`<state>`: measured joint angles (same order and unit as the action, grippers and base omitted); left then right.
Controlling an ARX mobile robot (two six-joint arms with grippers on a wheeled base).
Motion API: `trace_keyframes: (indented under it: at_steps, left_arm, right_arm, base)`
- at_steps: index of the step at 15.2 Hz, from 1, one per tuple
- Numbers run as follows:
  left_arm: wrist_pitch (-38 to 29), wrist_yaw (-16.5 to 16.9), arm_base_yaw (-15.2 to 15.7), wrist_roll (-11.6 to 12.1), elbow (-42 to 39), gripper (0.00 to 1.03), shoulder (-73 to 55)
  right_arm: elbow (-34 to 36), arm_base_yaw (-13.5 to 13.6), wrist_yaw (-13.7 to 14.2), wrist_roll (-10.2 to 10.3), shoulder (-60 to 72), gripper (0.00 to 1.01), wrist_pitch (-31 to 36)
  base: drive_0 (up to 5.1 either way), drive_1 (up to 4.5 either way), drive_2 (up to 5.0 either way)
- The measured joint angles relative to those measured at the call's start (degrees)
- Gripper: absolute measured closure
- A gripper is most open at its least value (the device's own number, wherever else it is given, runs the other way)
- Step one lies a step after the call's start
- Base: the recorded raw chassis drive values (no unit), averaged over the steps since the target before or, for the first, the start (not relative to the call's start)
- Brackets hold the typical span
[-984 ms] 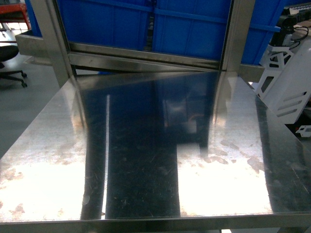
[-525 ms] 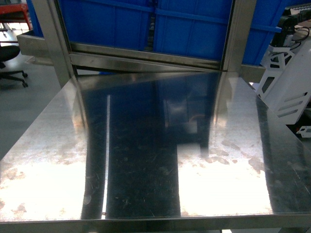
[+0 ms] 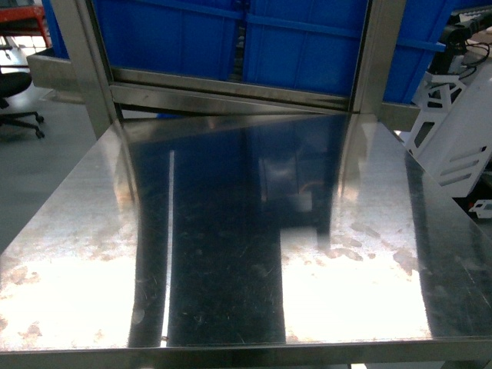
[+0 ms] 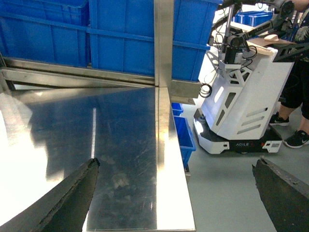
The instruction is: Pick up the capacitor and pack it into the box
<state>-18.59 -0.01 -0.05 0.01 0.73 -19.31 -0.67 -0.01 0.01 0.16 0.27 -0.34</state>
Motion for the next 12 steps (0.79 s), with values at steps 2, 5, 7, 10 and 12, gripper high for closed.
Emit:
trace_keyframes:
  at_steps: [2,5,7,10,12]
  left_arm:
    - [1.92,0.00,0.00,0.00,0.00,0.60,2.64]
    - [5.55,0.00,0.00,0.02,0.00,0.60,6.14]
    - [7.23,0.00,0.00,0.02,0.00,0.60,7.87]
    - [12.17,-0.09,0.00,0.02,0.11,0.60,11.82]
    - [18.93,0.00,0.00,0.02,0.04,0.60,18.75]
  right_arm:
    - [0.00,0.00,0.02,-0.02,0.00,0.03,0.04]
    - [0.00,0.00,0.00,-0.02,0.00,0.03,0.04]
    - [0.00,0.00,0.00,-0.02,0.00,0.03,0.04]
    - [0.00,0.00,0.00,-0.02,0.00,0.03,0.04]
    - [0.00,0.00,0.00,-0.02,0.00,0.03,0.00]
  base:
    - [0.0,0.00,0.0]
    - [0.0,0.00,0.0]
    - [0.0,0.00,0.0]
    - [0.0,0.00,0.0]
    - [0.0,0.00,0.0]
